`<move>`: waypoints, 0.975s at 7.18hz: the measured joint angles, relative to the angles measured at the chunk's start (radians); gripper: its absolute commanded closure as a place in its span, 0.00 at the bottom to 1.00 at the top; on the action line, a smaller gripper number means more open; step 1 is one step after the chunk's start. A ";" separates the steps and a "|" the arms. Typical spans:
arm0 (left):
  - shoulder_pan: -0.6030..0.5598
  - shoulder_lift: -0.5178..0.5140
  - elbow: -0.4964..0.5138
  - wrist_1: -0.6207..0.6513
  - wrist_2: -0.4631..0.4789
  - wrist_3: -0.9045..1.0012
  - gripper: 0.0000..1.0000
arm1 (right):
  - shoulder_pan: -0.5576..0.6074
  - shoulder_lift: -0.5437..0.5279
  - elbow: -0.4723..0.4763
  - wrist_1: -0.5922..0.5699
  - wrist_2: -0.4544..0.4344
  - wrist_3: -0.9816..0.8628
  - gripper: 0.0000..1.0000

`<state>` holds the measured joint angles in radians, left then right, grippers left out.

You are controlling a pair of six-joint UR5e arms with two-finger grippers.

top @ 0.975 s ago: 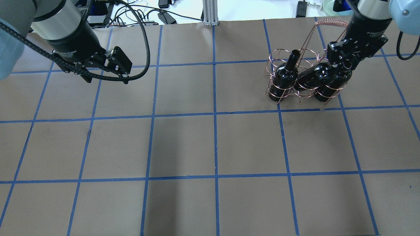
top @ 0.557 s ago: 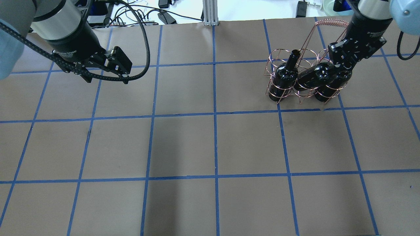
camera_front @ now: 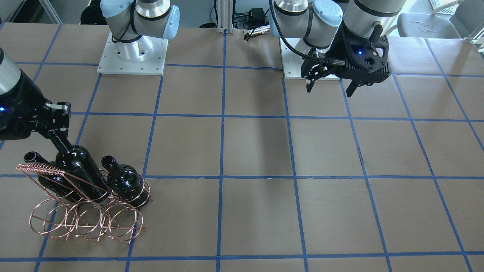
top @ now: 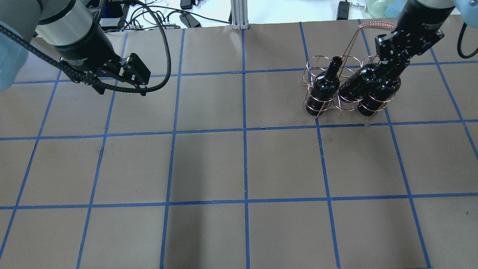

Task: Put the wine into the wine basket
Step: 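Push the bottle down into the basket slot with the right gripper, then open the right gripper to release the bottle in the basket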

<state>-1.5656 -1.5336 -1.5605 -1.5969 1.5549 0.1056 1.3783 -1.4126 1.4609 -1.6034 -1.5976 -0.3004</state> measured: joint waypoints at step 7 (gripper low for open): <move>-0.002 0.000 0.000 0.000 -0.002 0.000 0.00 | 0.003 0.043 -0.051 -0.003 0.042 0.015 0.48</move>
<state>-1.5674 -1.5340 -1.5600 -1.5969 1.5524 0.1058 1.3811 -1.3695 1.4101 -1.6068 -1.5557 -0.2854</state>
